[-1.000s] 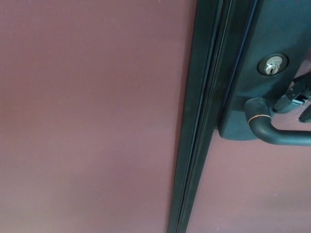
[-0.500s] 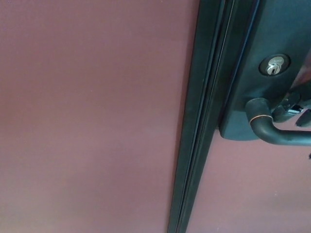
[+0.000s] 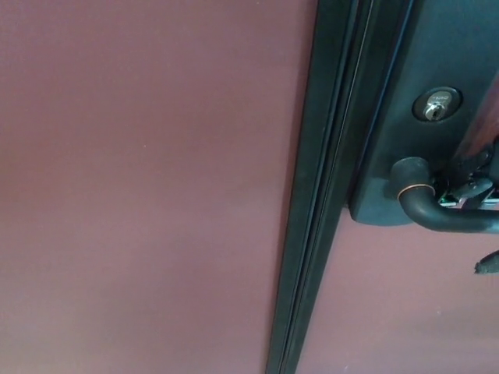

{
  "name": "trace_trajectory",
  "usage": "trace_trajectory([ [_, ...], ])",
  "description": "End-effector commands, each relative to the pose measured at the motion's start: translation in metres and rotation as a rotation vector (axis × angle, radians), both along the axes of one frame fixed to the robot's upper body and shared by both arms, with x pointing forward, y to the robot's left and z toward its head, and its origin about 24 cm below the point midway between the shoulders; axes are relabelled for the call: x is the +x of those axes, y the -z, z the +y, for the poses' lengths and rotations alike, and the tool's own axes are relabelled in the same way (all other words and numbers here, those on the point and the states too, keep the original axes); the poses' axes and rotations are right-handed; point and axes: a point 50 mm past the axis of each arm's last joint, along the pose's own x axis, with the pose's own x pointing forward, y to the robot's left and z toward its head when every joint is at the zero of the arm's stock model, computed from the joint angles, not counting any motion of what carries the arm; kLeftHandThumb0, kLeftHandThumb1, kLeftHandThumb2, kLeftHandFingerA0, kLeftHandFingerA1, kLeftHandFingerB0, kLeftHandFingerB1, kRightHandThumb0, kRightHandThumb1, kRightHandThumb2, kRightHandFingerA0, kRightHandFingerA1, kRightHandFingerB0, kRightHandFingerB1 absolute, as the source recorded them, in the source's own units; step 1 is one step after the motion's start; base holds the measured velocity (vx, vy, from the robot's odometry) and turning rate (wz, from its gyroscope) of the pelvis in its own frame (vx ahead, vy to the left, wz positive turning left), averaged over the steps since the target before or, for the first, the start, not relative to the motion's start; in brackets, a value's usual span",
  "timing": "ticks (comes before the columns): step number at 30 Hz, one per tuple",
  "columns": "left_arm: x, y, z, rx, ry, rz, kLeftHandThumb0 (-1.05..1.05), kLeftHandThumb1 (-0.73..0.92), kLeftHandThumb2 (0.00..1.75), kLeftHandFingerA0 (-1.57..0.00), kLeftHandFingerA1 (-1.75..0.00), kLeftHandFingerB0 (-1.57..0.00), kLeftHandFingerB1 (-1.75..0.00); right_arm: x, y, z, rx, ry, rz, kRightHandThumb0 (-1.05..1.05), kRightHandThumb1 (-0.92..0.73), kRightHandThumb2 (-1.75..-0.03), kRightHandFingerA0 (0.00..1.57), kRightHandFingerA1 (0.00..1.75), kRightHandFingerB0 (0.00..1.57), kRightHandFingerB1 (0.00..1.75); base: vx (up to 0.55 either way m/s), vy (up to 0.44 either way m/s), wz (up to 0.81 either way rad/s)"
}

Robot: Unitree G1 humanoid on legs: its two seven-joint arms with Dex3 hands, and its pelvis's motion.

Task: The robot walks towards the door handle and put its right hand on it and twist the handle

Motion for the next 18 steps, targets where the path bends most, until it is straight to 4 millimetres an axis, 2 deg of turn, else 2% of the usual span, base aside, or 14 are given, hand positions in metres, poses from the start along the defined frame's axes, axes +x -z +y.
trace_trajectory([
  [1,-0.006,-0.002,0.004,-0.008,-0.011,0.001,-0.33,0.41,0.66,-0.7,-0.57,-0.46,-0.48,-0.002,0.021,0.001,-0.047,0.01,0.109,-0.45,-0.52,-0.56,0.55,0.43,0.49,0.38,0.0,0.0,0.0],
  [2,-0.005,-0.002,0.004,-0.012,-0.017,0.001,-0.33,0.41,0.66,-0.69,-0.57,-0.47,-0.48,-0.001,0.023,0.002,-0.051,0.009,0.112,-0.45,-0.52,-0.56,0.57,0.43,0.49,0.38,0.0,0.0,0.0],
  [3,-0.005,-0.002,0.004,-0.012,-0.018,0.004,-0.24,0.49,0.55,-0.74,-0.5,-0.51,-0.4,-0.001,0.025,0.001,-0.054,0.009,0.112,-0.44,-0.52,-0.56,0.58,0.43,0.49,0.38,0.0,0.0,0.0],
  [7,-0.005,-0.002,0.005,-0.01,-0.021,0.007,-0.24,0.49,0.55,-0.74,-0.5,-0.51,-0.4,0.001,0.029,0.001,-0.046,0.013,0.105,-0.41,-0.51,-0.55,0.62,0.45,0.5,0.38,0.0,0.0,0.0],
  [8,-0.007,-0.002,0.005,-0.004,-0.021,0.012,-0.24,0.49,0.55,-0.74,-0.5,-0.51,-0.4,0.001,0.031,0.0,-0.011,0.014,0.076,-0.28,-0.52,-0.55,0.76,0.49,0.64,0.43,0.0,0.0,0.0],
  [9,-0.008,-0.001,0.005,-0.004,-0.022,0.013,-0.32,0.41,0.66,-0.7,-0.57,-0.47,-0.48,0.0,0.031,0.0,0.005,0.013,0.058,-0.22,-0.51,-0.55,0.8,0.51,0.71,0.47,0.0,0.0,0.0],
  [10,-0.008,-0.002,0.005,-0.004,-0.018,0.012,-0.24,0.49,0.55,-0.73,-0.49,-0.51,-0.4,0.0,0.031,-0.001,0.023,0.014,0.039,-0.14,-0.51,-0.55,0.84,0.53,0.78,0.5,0.0,0.0,0.0],
  [11,-0.008,-0.002,0.005,-0.005,-0.012,0.011,-0.24,0.49,0.55,-0.73,-0.49,-0.51,-0.4,-0.001,0.031,-0.002,0.051,0.016,0.012,-0.09,-0.51,-0.55,0.86,0.54,0.81,0.52,0.0,0.0,0.0],
  [18,-0.01,-0.002,0.006,-0.002,-0.011,0.008,-0.24,0.49,0.55,-0.73,-0.49,-0.51,-0.4,-0.003,0.029,-0.004,0.122,0.035,-0.047,-0.01,-0.54,-0.55,0.86,0.55,0.76,0.52,0.0,0.0,0.0],
])
